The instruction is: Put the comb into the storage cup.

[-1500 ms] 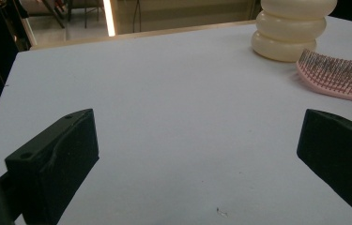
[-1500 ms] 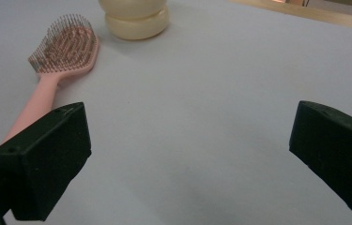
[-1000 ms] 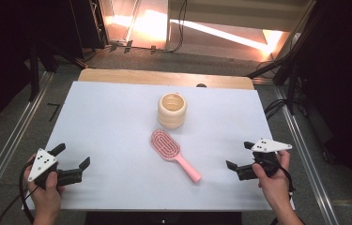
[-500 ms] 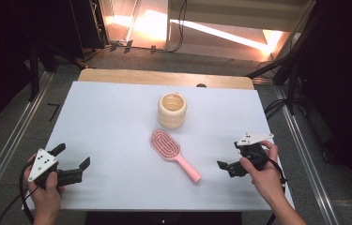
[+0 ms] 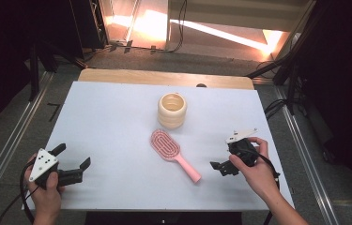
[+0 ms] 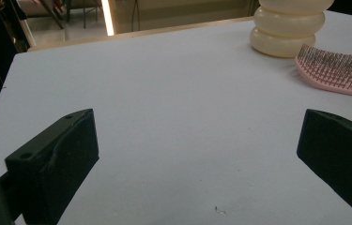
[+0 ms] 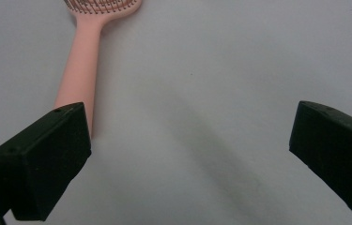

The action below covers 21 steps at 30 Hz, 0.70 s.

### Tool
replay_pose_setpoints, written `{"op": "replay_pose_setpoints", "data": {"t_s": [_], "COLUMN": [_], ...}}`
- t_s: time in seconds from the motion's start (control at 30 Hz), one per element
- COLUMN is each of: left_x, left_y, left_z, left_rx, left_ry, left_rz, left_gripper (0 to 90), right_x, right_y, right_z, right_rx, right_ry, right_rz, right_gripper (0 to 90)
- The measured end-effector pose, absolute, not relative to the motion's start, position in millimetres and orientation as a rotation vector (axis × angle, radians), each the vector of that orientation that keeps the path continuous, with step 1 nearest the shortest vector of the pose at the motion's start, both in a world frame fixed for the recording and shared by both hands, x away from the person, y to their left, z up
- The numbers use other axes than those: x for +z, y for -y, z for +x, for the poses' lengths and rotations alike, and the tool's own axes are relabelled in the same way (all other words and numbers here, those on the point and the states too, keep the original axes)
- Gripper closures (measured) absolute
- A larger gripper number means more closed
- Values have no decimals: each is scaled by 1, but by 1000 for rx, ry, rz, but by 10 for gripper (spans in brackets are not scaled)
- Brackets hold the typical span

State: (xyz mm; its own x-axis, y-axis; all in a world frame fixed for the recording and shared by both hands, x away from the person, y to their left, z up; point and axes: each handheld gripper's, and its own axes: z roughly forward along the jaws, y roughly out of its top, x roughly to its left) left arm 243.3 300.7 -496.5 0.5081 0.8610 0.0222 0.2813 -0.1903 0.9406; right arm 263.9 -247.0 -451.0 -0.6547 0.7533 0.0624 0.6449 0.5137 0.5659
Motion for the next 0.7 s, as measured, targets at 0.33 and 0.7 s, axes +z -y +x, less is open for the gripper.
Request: {"op": "replay_pose_setpoints", "data": {"t_s": [0.33,0.7], "left_x": [-497,-496], "left_y": [-301,-300], "left_z": [243,243], "left_rx": [713,715], "left_ry": [-973,-971], "left_rz": [1728,1735], "left_gripper": [0,0], "right_x": [-446,-446], "right_y": [229,210], "right_z": [270,278], "right_rx": [752,656], "right_ry": [-2620,-2677], "right_rz": [1188,1142], "right_gripper": [0,0]}}
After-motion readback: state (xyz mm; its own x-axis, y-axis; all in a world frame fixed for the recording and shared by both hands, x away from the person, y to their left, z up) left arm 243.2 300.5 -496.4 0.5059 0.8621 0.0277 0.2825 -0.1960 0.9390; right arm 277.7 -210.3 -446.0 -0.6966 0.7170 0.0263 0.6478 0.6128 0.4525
